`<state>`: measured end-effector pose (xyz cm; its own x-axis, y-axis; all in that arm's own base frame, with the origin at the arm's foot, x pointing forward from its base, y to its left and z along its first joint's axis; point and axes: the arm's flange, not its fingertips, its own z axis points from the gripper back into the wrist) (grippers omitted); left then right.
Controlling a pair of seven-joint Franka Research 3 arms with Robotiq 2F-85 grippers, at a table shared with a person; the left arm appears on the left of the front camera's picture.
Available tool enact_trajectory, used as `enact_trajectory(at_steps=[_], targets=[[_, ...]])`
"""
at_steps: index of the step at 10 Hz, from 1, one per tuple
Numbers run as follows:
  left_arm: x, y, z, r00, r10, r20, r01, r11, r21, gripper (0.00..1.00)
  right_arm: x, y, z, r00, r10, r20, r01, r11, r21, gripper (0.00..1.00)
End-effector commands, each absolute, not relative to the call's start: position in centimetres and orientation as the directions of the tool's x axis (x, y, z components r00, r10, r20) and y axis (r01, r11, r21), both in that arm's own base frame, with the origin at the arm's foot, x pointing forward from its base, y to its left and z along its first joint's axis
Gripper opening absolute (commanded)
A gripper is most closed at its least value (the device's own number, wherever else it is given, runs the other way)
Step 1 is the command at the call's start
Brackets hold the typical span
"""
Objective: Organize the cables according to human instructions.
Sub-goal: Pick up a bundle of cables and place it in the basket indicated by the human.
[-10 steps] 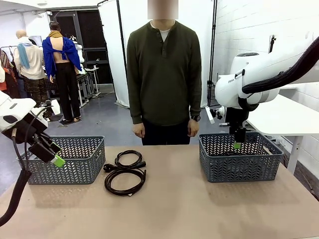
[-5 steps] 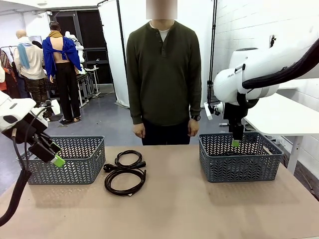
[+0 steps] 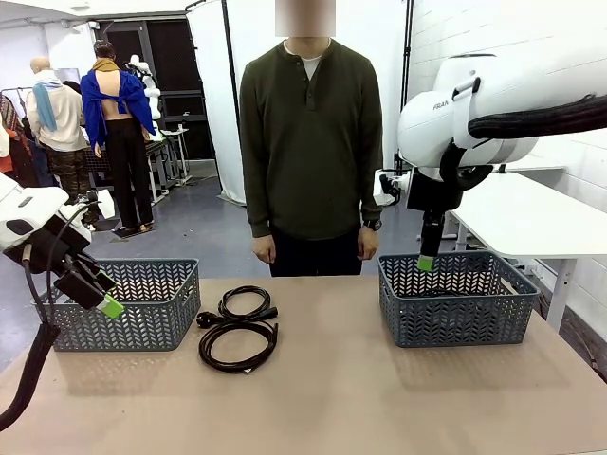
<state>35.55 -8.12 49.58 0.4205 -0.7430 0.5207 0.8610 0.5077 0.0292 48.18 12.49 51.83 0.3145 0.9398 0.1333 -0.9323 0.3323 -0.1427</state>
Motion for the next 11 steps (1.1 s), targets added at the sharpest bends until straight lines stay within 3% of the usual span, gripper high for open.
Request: enact_trajectory(at_steps=[1,5,11], targets=[[35.6,-8.0,49.6,0.417,-0.738,0.531,0.866,0.499,0.013,1.0,45.1,13.2,50.2,0.353,0.909,0.223,-0.903,0.393,-0.173,1.0],[35.6,-8.0,49.6,0.417,-0.738,0.531,0.866,0.499,0.013,1.0,41.0,15.2,48.4,0.329,0.883,0.335,-0.872,0.42,-0.251,1.0],[35.6,-8.0,49.6,0.417,-0.738,0.531,0.866,0.499,0.013,1.0,39.8,15.9,46.8,0.263,0.89,0.372,-0.932,0.334,-0.139,1.0]])
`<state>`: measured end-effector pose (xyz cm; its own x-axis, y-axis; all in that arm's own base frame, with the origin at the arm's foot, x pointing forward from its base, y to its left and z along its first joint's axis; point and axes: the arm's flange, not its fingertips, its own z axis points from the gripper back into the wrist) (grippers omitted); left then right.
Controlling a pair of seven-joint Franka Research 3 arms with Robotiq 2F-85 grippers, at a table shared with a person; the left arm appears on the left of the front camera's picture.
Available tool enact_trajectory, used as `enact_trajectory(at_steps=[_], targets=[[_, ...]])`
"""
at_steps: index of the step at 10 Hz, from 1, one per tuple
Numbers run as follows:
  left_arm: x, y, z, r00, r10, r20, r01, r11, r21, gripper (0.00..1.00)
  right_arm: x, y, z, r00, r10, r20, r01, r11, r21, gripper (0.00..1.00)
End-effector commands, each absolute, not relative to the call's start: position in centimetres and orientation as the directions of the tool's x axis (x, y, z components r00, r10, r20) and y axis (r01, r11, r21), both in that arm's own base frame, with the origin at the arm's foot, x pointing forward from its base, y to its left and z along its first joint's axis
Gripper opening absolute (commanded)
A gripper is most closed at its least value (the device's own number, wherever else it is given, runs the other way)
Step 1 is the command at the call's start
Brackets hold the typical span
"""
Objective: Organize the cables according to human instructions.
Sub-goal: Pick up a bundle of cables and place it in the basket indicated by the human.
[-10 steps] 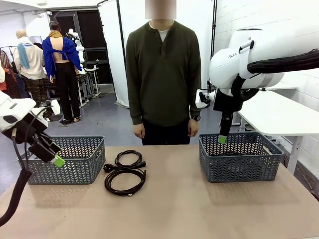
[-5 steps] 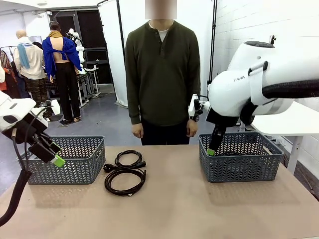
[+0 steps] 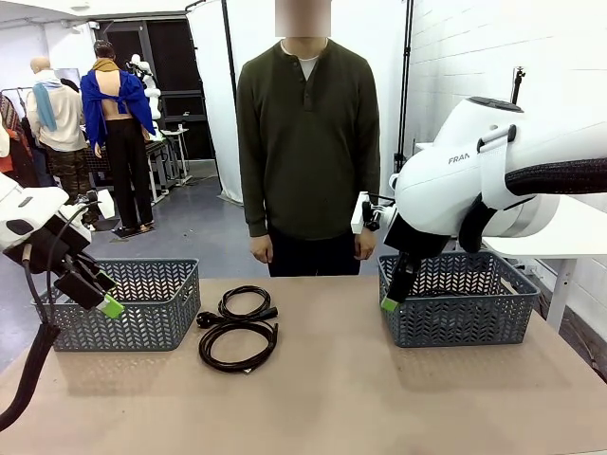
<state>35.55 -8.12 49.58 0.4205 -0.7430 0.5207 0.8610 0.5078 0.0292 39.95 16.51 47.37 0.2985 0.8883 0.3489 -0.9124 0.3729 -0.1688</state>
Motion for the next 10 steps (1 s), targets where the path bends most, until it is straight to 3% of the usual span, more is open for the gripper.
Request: enact_trajectory(at_steps=[1,10], targets=[[35.6,-7.97,49.57,0.417,-0.738,0.531,0.866,0.499,0.013,1.0,40.01,16.53,47.5,0.307,0.887,0.344,-0.905,0.384,-0.183,1.0],[35.6,-7.97,49.57,0.417,-0.738,0.531,0.866,0.499,0.013,1.0,40.01,16.53,47.5,0.307,0.887,0.344,-0.905,0.384,-0.183,1.0]])
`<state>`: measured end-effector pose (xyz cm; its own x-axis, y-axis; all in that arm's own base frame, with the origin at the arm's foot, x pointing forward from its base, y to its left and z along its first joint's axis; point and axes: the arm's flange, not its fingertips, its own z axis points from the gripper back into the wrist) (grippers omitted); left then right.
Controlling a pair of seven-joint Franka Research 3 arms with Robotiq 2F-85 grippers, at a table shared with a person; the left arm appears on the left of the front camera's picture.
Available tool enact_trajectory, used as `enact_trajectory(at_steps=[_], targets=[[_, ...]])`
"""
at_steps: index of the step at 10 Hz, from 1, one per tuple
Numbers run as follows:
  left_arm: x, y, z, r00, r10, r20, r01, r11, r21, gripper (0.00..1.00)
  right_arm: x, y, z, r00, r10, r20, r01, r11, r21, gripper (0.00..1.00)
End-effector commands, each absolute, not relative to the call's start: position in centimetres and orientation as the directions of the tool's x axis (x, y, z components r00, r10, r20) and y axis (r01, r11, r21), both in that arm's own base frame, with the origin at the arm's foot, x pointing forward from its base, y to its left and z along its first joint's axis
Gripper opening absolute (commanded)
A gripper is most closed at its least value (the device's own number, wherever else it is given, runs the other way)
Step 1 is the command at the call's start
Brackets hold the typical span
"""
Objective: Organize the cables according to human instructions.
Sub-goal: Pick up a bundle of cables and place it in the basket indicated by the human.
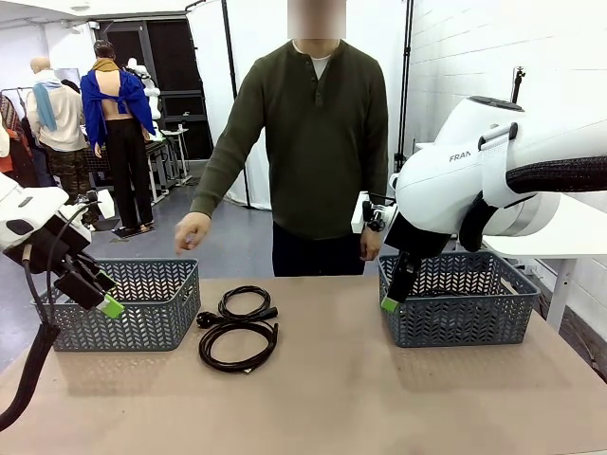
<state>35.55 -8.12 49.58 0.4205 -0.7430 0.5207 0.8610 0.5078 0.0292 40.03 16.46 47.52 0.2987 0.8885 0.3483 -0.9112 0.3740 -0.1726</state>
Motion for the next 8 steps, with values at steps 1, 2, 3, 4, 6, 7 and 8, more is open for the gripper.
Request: enact_trajectory(at_steps=[1,2,3,4,6,7,8], targets=[[35.6,-7.97,49.57,0.417,-0.738,0.531,0.866,0.499,0.013,1.0,40.01,16.53,47.5,0.307,0.887,0.344,-0.905,0.384,-0.183,1.0],[35.6,-7.97,49.57,0.417,-0.738,0.531,0.866,0.499,0.013,1.0,40.01,16.53,47.5,0.307,0.887,0.344,-0.905,0.384,-0.183,1.0],[35.6,-7.97,49.57,0.417,-0.738,0.531,0.866,0.499,0.013,1.0,40.01,16.53,47.5,0.307,0.887,0.344,-0.905,0.384,-0.183,1.0],[35.6,-7.97,49.57,0.417,-0.738,0.531,0.866,0.499,0.013,1.0,40.01,16.53,47.5,0.307,0.887,0.344,-0.905,0.384,-0.183,1.0],[35.6,-7.97,49.57,0.417,-0.738,0.531,0.866,0.499,0.013,1.0,40.01,16.53,47.5,0.307,0.887,0.344,-0.905,0.384,-0.183,1.0],[35.6,-7.97,49.57,0.417,-0.738,0.531,0.866,0.499,0.013,1.0,40.01,16.53,47.5,0.307,0.887,0.344,-0.905,0.384,-0.183,1.0],[35.6,-7.97,49.57,0.417,-0.738,0.531,0.866,0.499,0.013,1.0,40.01,16.53,47.5,0.307,0.887,0.344,-0.905,0.384,-0.183,1.0]])
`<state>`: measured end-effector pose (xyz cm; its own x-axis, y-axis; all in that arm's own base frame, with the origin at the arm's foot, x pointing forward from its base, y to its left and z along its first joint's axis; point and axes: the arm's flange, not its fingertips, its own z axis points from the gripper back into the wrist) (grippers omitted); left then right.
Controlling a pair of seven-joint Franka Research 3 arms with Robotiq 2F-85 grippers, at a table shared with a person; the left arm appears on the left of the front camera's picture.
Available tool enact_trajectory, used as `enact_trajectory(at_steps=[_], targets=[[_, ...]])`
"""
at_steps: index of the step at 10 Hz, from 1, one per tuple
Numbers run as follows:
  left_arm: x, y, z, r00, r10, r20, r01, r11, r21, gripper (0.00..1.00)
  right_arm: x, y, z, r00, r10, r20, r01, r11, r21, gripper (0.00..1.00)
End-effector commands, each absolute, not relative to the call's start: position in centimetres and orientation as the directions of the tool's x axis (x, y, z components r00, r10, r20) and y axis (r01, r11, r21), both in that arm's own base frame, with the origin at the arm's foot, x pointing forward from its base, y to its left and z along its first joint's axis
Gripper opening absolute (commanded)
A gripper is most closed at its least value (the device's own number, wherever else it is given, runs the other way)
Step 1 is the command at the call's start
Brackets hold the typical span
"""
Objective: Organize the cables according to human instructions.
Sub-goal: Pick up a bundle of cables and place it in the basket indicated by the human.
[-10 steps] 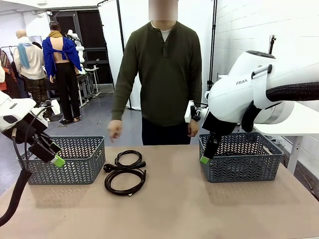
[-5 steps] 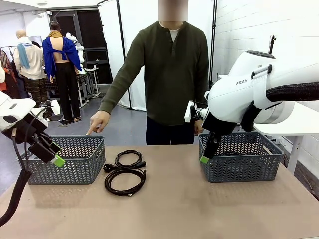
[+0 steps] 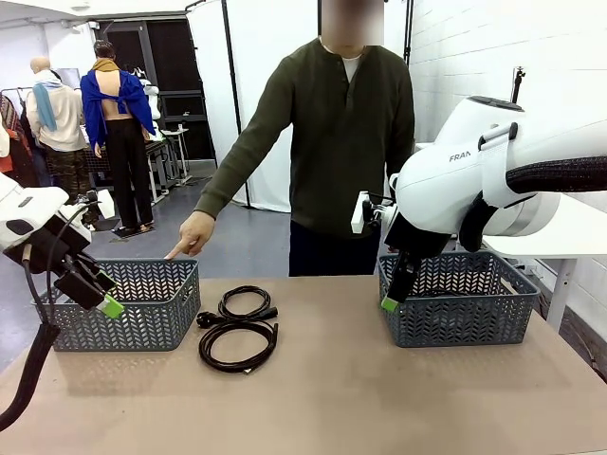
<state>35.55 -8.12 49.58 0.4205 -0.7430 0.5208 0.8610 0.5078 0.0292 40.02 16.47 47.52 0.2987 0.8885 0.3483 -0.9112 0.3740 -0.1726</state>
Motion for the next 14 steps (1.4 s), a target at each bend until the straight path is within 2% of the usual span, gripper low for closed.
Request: enact_trajectory(at_steps=[1,8,14], targets=[[35.6,-8.0,49.6,0.417,-0.738,0.531,0.866,0.499,0.013,1.0,40.0,16.5,47.5,0.307,0.887,0.344,-0.905,0.384,-0.183,1.0],[35.6,-8.1,49.6,0.42,-0.743,0.521,0.861,0.508,0.029,1.0,40.0,16.5,47.5,0.307,0.887,0.344,-0.905,0.384,-0.183,1.0],[39.3,-15.1,50.1,0.453,-0.813,0.365,0.869,0.494,0.02,1.0,40.0,16.5,47.5,0.307,0.887,0.344,-0.905,0.384,-0.183,1.0]])
